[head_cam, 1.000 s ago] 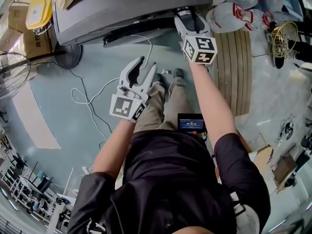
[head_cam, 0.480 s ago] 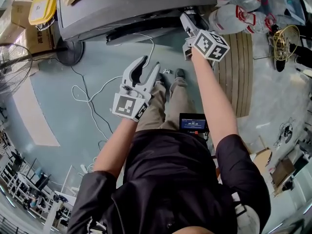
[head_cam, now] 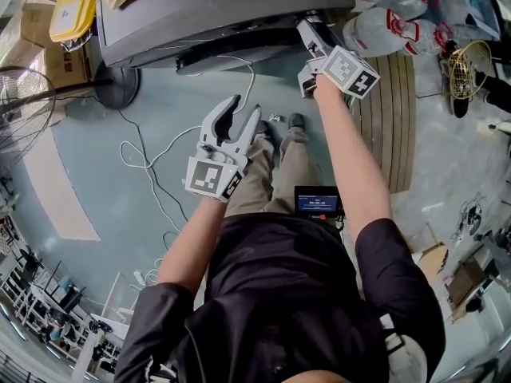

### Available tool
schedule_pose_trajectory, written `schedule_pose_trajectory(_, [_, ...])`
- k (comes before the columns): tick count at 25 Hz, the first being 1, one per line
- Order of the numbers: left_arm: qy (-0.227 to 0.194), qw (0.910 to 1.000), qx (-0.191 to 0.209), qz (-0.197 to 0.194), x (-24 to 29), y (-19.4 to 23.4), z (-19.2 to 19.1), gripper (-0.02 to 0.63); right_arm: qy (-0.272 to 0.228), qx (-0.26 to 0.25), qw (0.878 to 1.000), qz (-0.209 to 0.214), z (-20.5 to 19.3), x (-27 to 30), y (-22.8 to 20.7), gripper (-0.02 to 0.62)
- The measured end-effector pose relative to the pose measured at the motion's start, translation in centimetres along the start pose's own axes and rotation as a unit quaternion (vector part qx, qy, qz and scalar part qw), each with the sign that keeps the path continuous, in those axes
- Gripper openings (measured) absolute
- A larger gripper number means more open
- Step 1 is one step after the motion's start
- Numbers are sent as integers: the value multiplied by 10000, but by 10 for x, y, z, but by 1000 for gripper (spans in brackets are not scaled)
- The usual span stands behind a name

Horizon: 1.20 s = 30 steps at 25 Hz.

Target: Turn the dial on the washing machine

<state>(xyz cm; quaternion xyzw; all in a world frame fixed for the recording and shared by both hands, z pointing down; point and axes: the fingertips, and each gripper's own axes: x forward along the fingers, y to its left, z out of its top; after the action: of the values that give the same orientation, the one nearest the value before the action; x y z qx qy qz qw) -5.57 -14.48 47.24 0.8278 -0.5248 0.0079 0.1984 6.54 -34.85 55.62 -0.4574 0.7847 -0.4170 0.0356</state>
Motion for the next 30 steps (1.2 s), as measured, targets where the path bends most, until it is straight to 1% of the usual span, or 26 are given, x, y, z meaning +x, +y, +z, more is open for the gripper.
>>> schedule_pose_trajectory(6, [-7,10000,-4,35,-5,2,-1,164,-92,463,9989,48,0,-1,-1,273])
schedule_pose_trajectory(9, [-44,10000,5,62,-7,0,-1,164,-159,843,9962,126,-1,-4,-5,273])
schedule_pose_trajectory(12, [-61,9999,36,81,-8,-5,-7,164,-251,1235,9918,213,-5,-9,-13,273])
schedule_pose_trajectory(16, [-55,9999,41,106,-9,2,1,164,-400,1875,9809,320,-1,-5,-15,273])
schedule_pose_trajectory(19, [-50,9999,48,129,-12,3,2,164,-457,2086,9762,368,-1,-5,-16,272])
schedule_pose_trajectory(21, [-51,9999,57,128,-13,2,0,164,-474,2156,9745,415,-1,-5,-18,273])
schedule_pose_trajectory(24, [-58,9999,56,102,-12,-1,0,164,-458,2118,9750,484,0,-5,-19,273])
schedule_pose_trajectory(27, [-62,9999,44,69,-12,-4,1,164,-471,1965,9783,456,2,-9,-18,273])
schedule_pose_trajectory(30, [-119,9999,46,21,-13,-7,5,164,-485,1699,9836,363,1,-18,-15,273])
